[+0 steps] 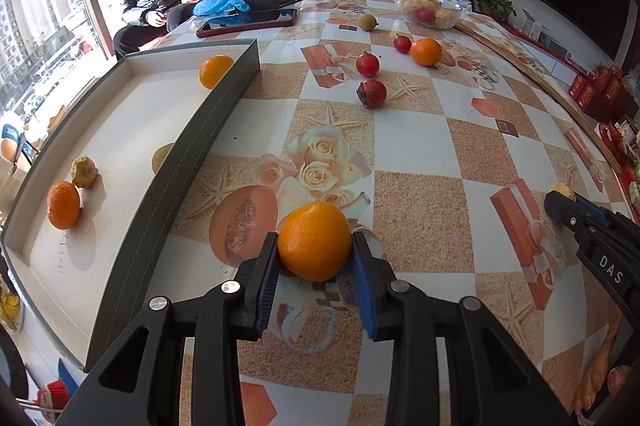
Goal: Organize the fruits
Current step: 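Lift the orange with the left tool while the right tool lifts the beige dried fruit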
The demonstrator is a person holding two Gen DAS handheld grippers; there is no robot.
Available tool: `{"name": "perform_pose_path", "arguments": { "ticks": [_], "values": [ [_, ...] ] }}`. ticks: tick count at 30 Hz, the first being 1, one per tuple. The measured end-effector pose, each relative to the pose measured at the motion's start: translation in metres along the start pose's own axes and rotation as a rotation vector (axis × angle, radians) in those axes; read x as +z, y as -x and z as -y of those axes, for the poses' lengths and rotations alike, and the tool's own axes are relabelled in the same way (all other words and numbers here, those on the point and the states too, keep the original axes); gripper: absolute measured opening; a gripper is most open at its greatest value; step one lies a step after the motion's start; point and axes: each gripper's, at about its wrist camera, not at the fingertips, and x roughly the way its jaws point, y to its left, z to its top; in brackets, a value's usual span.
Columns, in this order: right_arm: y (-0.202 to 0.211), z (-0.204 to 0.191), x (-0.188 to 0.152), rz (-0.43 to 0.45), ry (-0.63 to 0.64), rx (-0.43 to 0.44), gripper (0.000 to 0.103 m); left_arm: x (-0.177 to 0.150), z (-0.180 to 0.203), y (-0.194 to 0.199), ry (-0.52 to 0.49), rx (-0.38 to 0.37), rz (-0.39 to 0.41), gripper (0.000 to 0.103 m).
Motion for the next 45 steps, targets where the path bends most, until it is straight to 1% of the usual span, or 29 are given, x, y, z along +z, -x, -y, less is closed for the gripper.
{"name": "perform_pose_path", "arguments": {
  "ticks": [16, 20, 24, 28, 33, 40, 43, 45],
  "values": [
    [-0.001, -0.005, 0.0, -0.005, 0.024, -0.028, 0.024, -0.001, 0.0, 0.0, 0.001, -0.002, 0.0, 0.037],
    [-0.003, -0.013, 0.001, -0.015, 0.069, -0.06, 0.024, 0.0, 0.001, 0.0, -0.012, -0.004, -0.003, 0.037],
    [-0.004, -0.021, 0.004, -0.039, 0.14, -0.099, 0.024, 0.002, -0.001, 0.0, -0.012, -0.029, -0.016, 0.037],
    [-0.004, -0.019, 0.008, -0.094, 0.135, -0.075, 0.024, 0.003, -0.003, -0.001, -0.016, -0.042, -0.021, 0.038],
    [-0.002, -0.007, 0.01, -0.132, 0.049, -0.013, 0.024, 0.003, -0.007, 0.0, -0.006, -0.064, -0.023, 0.038],
    [0.001, -0.011, 0.01, -0.165, 0.045, -0.003, 0.024, 0.003, -0.011, 0.001, -0.007, -0.091, -0.028, 0.038],
    [-0.002, -0.015, 0.013, -0.186, 0.03, 0.032, 0.024, 0.006, -0.014, 0.001, -0.006, -0.143, -0.045, 0.038],
    [-0.004, -0.021, 0.015, -0.197, 0.036, 0.039, 0.024, 0.008, -0.017, 0.002, -0.004, -0.162, -0.052, 0.038]
  ]
}}
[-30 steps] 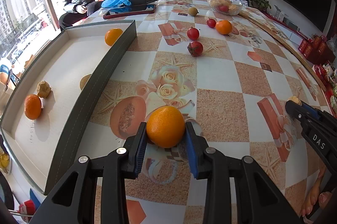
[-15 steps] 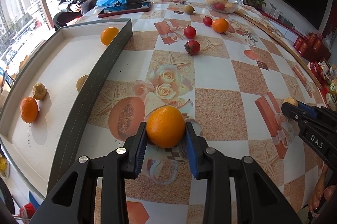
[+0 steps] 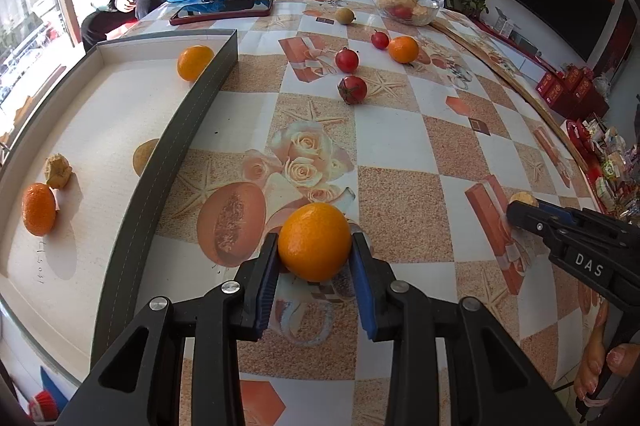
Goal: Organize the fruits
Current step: 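Lift the orange with the left tool while the right tool lifts the beige dried fruit, then release the orange into the tray with left tool while right tool releases its fruit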
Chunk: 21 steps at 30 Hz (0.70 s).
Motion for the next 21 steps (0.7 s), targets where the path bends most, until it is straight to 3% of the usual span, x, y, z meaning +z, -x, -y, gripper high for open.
{"name": "perform_pose_path", "arguments": {
  "ticks": [8, 21],
  "values": [
    [-0.008, -0.038, 0.016, -0.027, 0.04, 0.063, 0.024, 0.012, -0.03, 0.025, 0.049, 0.003, 0.046, 0.038],
    [-0.009, -0.141, 0.067, -0.022, 0.193, 0.192, 0.024, 0.043, -0.121, 0.052, 0.17, 0.168, 0.103, 0.038]
  ]
}}
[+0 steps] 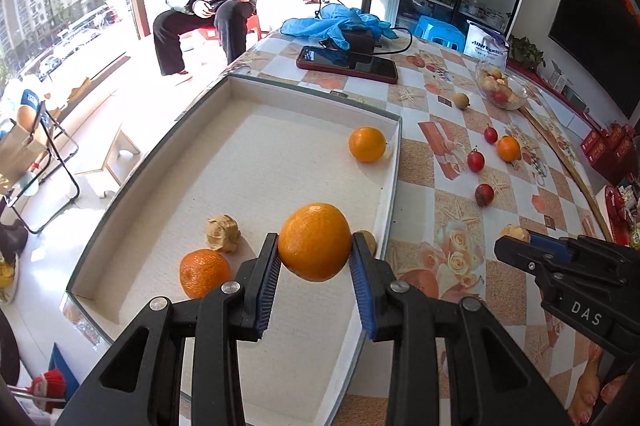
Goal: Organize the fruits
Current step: 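Release the orange into the tray with left tool while right tool releases its fruit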
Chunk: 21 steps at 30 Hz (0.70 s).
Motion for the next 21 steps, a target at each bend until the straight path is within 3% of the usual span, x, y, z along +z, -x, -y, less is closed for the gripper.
{"name": "perform_pose_path", "arguments": {
  "ticks": [10, 21],
  "values": [
    [-0.026, -0.067, 0.046, -0.018, 0.059, 0.13, 0.024, 0.019, -0.046, -0.018, 0.087, 0.108, -0.013, 0.038],
    [-0.066, -0.097, 0.053, -0.087, 0.083, 0.184, 0.024, 0.013, -0.066, -0.042, 0.11, 0.153, -0.057, 0.038]
  ]
}}
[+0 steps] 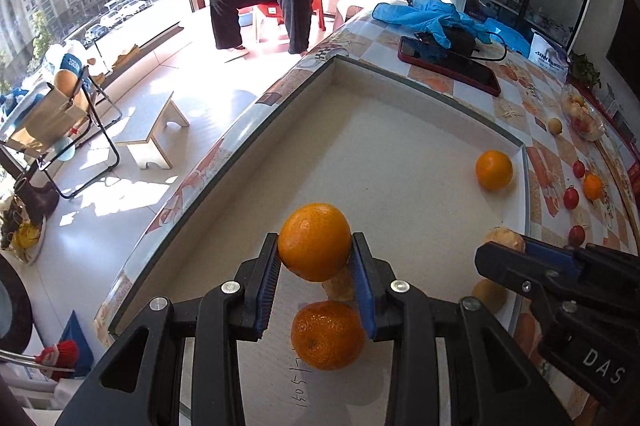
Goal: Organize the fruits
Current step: 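Release the orange into the tray with left tool while right tool releases its fruit, then grasp a red round fruit with the left tool while the right tool grasps an orange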
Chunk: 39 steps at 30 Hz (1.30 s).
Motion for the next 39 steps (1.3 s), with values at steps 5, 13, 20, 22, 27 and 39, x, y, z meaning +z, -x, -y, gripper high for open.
{"name": "perform_pose_path", "arguments": {
  "ticks": [5, 13, 20, 22, 27, 39],
  "values": [
    [-0.006, 0.001, 0.001, -0.02, 0.003, 0.022, 0.024, 0.0, 0.001, 0.003, -0.021, 0.011, 0.03, 0.053],
    [0.025, 0.022, -0.001, 0.087, -0.067, 0.028, 0.103, 0.004, -0.006, 0.014, 0.019, 0.02, 0.062, 0.077],
    [0.065, 0.071, -0.025, 0.165, -0.16, -0.067, 0.103, 0.0, 0.025, 0.041, -0.046, -0.022, 0.11, 0.078],
    [0.075, 0.094, -0.037, 0.179, -0.204, -0.119, 0.103, -0.003, 0.041, 0.05, -0.077, -0.06, 0.123, 0.078],
    [0.085, 0.16, -0.073, 0.134, -0.302, -0.308, 0.103, -0.02, 0.103, 0.068, -0.209, -0.163, 0.14, 0.079],
    [0.118, 0.23, -0.16, 0.207, -0.334, -0.547, 0.103, -0.043, 0.212, 0.031, -0.361, -0.186, 0.057, 0.079]
  ]
}}
